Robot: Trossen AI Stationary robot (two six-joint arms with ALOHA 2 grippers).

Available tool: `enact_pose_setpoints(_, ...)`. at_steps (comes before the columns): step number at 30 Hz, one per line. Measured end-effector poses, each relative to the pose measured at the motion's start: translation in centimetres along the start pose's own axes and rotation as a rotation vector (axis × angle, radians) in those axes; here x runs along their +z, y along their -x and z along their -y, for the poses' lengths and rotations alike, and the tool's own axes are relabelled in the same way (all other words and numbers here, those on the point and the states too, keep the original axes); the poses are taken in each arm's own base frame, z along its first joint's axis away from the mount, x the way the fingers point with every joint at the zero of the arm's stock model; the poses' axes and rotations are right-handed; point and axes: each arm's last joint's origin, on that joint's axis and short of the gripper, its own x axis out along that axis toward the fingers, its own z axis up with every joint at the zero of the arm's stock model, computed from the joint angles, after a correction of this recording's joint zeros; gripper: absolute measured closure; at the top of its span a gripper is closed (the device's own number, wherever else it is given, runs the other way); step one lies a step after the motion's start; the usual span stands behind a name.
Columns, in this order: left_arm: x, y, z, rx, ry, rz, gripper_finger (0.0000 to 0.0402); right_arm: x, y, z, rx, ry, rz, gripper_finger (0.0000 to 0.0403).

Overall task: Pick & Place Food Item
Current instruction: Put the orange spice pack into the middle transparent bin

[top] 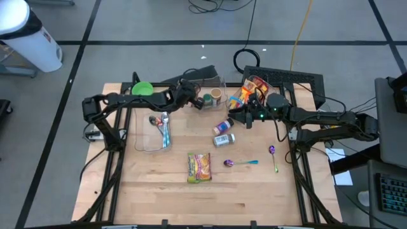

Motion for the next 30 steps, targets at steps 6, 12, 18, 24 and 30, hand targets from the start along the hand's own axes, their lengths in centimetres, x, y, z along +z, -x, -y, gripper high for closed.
enact_pose_setpoints(6,0.5,-0.6,-1.1,0.011,0.004,0.006,0.0401,0.0,0.0,0.0,0.0,0.0,0.0,0.0227)
enact_pose_setpoints(12,0.7,-1.2,-2.3,0.049,0.006,0.0,0.0401,0.0,0.0,0.0,0.001,0.0,0.0,0.0227)
enact_pose_setpoints(18,0.9,-1.4,-2.8,0.062,-0.058,-0.003,0.0401,0.0,0.0,0.0,-0.001,0.001,0.0,0.0227)
enact_pose_setpoints(24,0.4,-1.9,-3.7,0.086,-0.031,-0.011,0.0401,-0.1,-0.2,0.2,-0.01,-0.003,-0.009,0.0227)
enact_pose_setpoints(30,-0.6,-2.2,-4.0,0.082,0.001,0.019,0.0401,-0.4,-0.6,0.5,-0.026,-0.009,-0.026,0.0227)
